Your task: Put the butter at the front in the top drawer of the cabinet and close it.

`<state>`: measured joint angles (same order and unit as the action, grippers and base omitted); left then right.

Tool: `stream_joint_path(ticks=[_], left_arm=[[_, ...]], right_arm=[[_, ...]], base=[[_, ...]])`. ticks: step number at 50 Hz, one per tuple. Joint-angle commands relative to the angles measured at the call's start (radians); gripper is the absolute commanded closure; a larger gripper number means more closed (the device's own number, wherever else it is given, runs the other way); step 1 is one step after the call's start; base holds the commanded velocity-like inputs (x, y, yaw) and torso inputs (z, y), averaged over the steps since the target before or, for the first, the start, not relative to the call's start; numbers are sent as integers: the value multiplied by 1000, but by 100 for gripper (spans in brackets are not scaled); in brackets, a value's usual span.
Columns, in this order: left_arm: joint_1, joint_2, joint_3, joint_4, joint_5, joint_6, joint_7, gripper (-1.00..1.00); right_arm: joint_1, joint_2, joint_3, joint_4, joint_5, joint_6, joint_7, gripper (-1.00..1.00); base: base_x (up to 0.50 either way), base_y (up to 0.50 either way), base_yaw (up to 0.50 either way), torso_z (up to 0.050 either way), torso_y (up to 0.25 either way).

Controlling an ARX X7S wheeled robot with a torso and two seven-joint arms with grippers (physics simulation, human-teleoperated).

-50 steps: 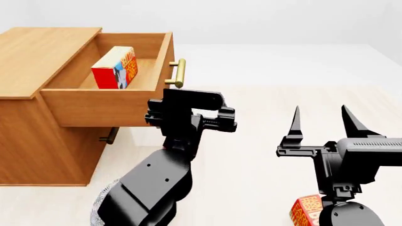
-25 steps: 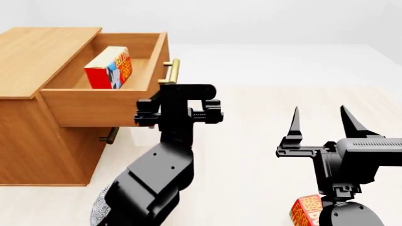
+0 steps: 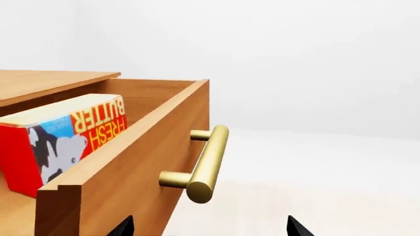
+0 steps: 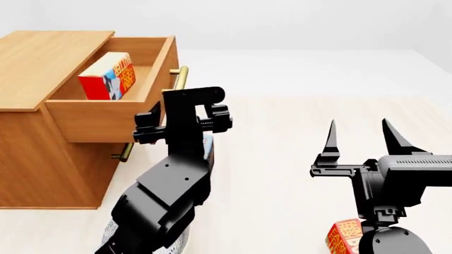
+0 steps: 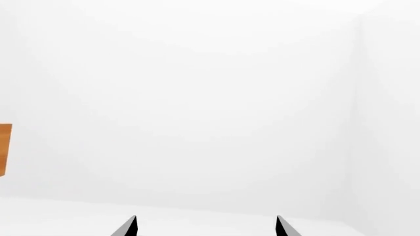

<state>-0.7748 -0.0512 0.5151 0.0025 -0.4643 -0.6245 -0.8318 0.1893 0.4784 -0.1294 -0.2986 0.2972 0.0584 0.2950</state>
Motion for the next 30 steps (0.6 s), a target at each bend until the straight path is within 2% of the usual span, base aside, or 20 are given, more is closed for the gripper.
stream_joint_path(ticks=[1, 30], left_arm=[[-18, -19, -21, -29, 9, -11, -66, -100], [-88, -50, -42, -115, 26, -18, -150, -100]], right_arm=[[0, 2, -1, 0, 1, 0, 1, -100], [1, 5, -5, 0, 3, 0, 4, -100]], base=[[0, 0, 0, 0, 0], [0, 0, 0, 0, 0]])
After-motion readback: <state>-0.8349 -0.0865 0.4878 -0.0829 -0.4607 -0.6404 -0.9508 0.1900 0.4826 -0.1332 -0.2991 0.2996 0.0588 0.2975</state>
